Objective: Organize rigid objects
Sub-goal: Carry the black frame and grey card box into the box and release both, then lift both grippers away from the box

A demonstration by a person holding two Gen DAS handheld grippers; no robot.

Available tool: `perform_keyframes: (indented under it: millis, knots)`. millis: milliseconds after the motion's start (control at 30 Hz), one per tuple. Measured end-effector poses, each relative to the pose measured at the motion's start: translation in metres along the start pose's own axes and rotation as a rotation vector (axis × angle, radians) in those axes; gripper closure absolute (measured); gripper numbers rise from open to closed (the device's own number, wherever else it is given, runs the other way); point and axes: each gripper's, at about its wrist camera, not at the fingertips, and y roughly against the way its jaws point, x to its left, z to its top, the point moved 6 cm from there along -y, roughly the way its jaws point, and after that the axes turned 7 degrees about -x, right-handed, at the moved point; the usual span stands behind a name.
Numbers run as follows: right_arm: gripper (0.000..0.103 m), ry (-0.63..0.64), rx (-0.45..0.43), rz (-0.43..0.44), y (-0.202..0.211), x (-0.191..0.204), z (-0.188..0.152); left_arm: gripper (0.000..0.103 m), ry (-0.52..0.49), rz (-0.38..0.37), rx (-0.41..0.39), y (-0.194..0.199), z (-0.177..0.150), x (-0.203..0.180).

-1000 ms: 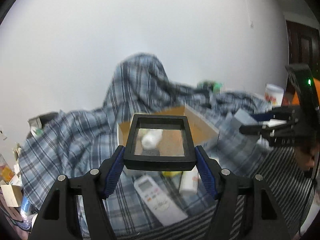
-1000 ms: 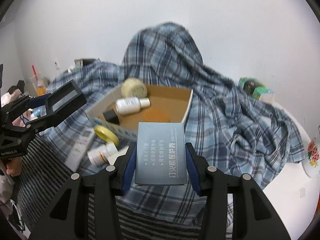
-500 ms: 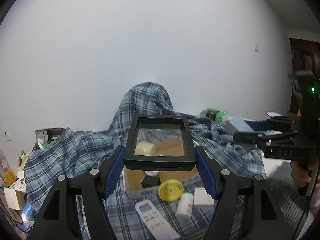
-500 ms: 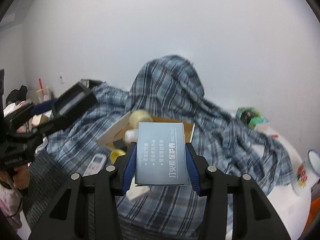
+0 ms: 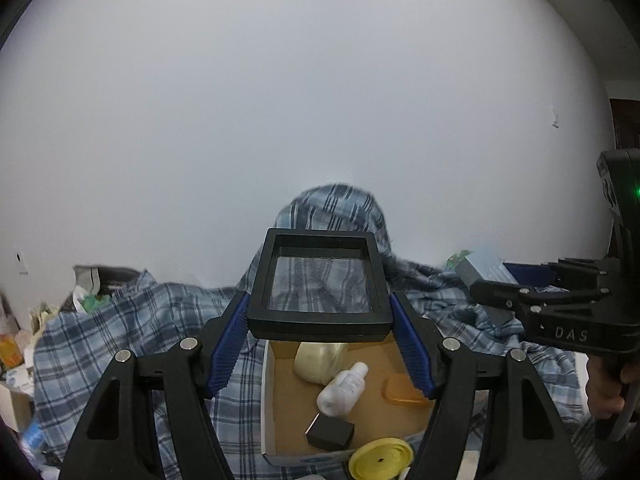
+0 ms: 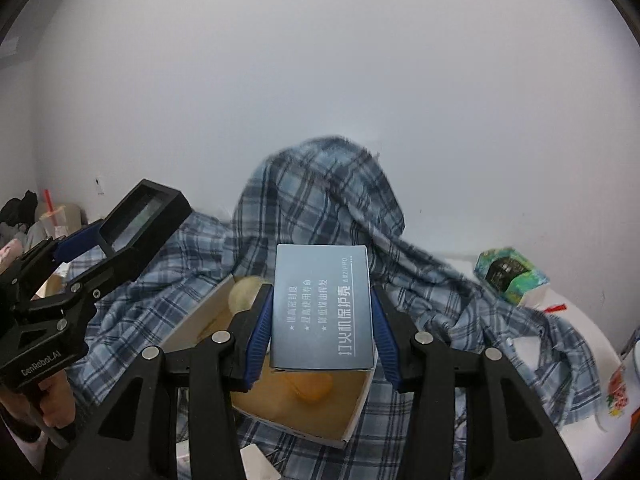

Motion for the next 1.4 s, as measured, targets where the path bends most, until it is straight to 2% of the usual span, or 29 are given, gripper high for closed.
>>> perform_keyframes:
  millis: [167,400,633,767,800,833,867,1267,1400]
  knots:
    - [0.057,-0.01,0.066,-0.007,-0.023,-0.006,-0.025,0.032,0.029,-0.038,0.071,-0.02,-0.025,0.003]
    - [0.057,-0.02,0.158,-0.004,-0.046,-0.017,-0.057,0.032,0.026,-0.045,0.161,-0.041,-0.057,-0.005]
    - [0.057,-0.013,0.208,0.007,-0.056,-0.015,-0.072,0.032,0.071,-0.039,0.197,-0.048,-0.068,0.003]
    - [0.056,-0.007,0.218,0.017,-0.057,-0.012,-0.075,0.03,0.084,-0.033,0.195,-0.047,-0.069,0.006]
    - [0.053,-0.005,0.216,0.015,-0.056,-0.012,-0.075,0.027,0.081,-0.023,0.194,-0.047,-0.069,0.007]
    - [0.044,-0.003,0.211,0.014,-0.056,-0.012,-0.074,0.022,0.08,-0.02,0.19,-0.047,-0.069,0.007]
    - [0.041,-0.002,0.203,0.012,-0.055,-0.012,-0.073,0.021,0.08,-0.019,0.185,-0.046,-0.068,0.007]
    - [0.04,0.009,0.15,0.007,-0.048,-0.013,-0.063,0.021,0.088,-0.025,0.175,-0.037,-0.06,0.008]
    - [0.04,-0.001,0.13,0.009,-0.041,-0.013,-0.055,0.021,0.089,-0.032,0.097,-0.012,-0.035,0.007]
